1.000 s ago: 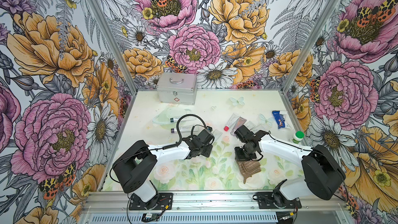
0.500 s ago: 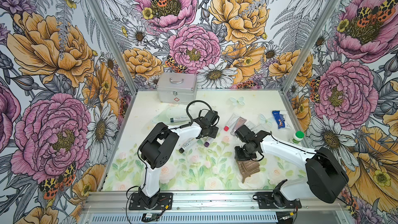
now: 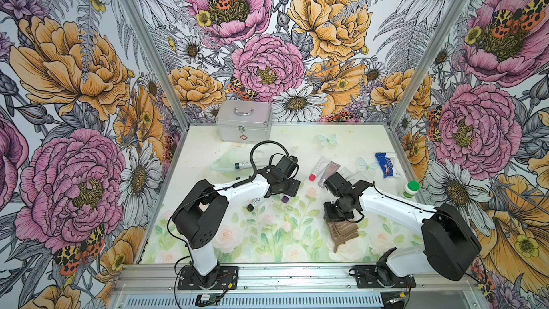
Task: Wipe the surface of the toothpaste tube
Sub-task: Move the toothpaste to the center of the board.
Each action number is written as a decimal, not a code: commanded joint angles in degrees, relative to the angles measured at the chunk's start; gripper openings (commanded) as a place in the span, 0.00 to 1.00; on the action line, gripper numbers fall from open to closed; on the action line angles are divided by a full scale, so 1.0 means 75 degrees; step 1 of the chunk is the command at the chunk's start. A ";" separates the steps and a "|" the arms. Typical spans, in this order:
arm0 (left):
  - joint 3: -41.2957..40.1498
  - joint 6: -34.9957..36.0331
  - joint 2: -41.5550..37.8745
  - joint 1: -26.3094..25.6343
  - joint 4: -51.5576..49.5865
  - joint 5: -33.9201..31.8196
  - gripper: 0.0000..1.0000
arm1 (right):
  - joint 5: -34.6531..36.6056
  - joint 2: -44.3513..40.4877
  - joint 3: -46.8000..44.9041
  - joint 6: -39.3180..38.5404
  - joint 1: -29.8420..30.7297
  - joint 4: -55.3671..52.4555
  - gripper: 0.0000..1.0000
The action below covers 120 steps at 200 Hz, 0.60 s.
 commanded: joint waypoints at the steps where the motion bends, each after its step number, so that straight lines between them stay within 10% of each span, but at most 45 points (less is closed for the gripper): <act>1: -0.0284 -0.0165 0.0093 -0.0208 -0.0113 0.0072 0.67 | 0.0106 0.0033 0.0183 0.0063 0.0042 0.0001 0.00; 79: -0.0339 -0.0332 0.0430 -0.0262 -0.0091 -0.0202 0.67 | 0.0116 0.0054 0.0170 0.0051 0.0061 -0.0006 0.00; 120: -0.0165 -0.0344 0.1056 -0.0316 -0.0065 -0.0068 0.43 | 0.0141 0.0123 0.0209 0.0022 0.0056 -0.0001 0.00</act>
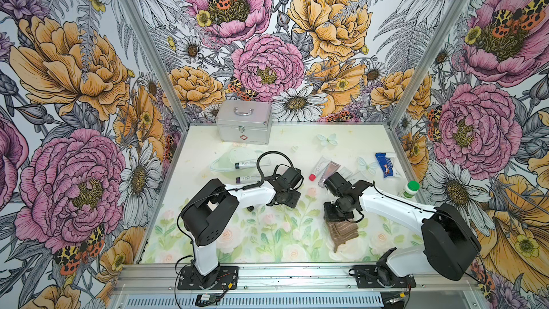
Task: Wipe the surface of the toothpaste tube
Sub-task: Move the toothpaste to the center of the board.
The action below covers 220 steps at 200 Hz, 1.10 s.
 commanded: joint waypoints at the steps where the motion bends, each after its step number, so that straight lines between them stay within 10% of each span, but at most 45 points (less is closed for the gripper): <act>1: 0.0112 -0.0057 0.0410 -0.0018 -0.0063 0.0046 0.43 | 0.0147 0.0117 0.0208 0.0022 0.0054 0.0000 0.00; 68: 0.0802 0.0163 0.0958 0.0399 -0.0076 0.0202 0.29 | 0.0200 0.0114 0.0195 0.0011 0.0052 -0.0002 0.00; 220: 0.4640 0.1046 0.3566 0.1125 -0.0214 0.1727 0.33 | 0.0247 0.0036 0.0184 -0.0129 -0.0141 -0.0011 0.00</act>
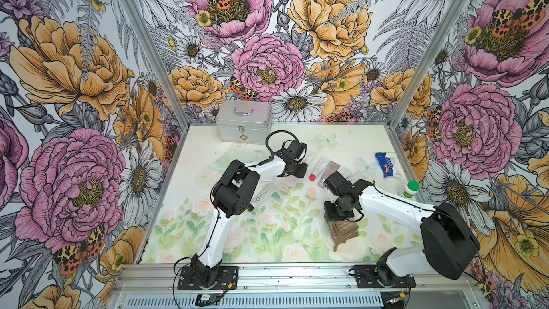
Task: Wipe the surface of the toothpaste tube
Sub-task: Move the toothpaste to the center of the board.
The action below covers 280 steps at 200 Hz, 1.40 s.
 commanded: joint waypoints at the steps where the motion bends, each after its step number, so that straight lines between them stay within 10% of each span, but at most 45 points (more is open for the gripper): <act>1: 0.0296 0.0243 0.0404 -0.0087 -0.0163 0.0490 0.33 | 0.0136 -0.0026 0.0131 -0.0060 -0.0057 -0.0016 0.00; 69: 0.1340 0.0264 0.1074 -0.0419 -0.0274 0.0993 0.39 | 0.0066 -0.0166 0.0096 0.0027 -0.0056 -0.0030 0.00; 101: 0.0849 -0.0074 0.0514 -0.0201 -0.0240 0.0583 0.66 | -0.0002 -0.0205 0.0119 0.0039 -0.0037 -0.0022 0.00; 226: -0.4956 -0.1314 -0.5960 0.0435 -0.0500 -0.1346 0.87 | -0.0063 0.0527 0.0750 -0.0172 0.0265 0.0001 0.00; 280: -0.6497 -0.2346 -0.7198 0.0282 -0.1071 -0.2168 0.89 | -0.0087 0.0478 0.0751 -0.0190 0.0339 -0.0005 0.00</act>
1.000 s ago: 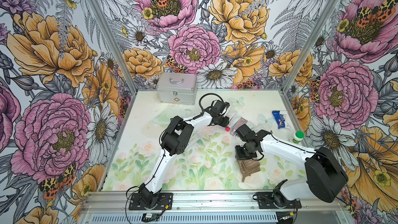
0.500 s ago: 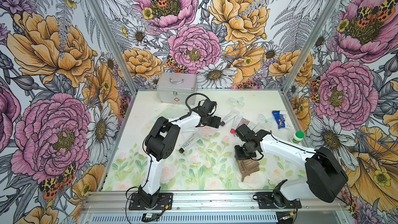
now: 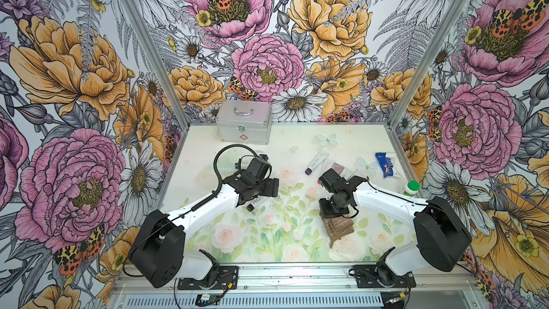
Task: Wipe the surface of the toothpaste tube
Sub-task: Move the toothpaste to the center of the board.
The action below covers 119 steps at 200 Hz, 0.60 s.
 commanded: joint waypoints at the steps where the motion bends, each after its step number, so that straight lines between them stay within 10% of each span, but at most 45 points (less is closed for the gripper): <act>1: -0.0393 -0.0664 -0.0318 -0.0065 -0.0311 -0.0666 0.89 | -0.0052 -0.0019 0.0215 -0.0102 0.0056 -0.0002 0.00; 119: -0.0369 -0.0788 0.1341 -0.0111 0.0008 -0.0890 0.88 | -0.0005 -0.0342 0.0073 -0.0038 0.0079 -0.0012 0.00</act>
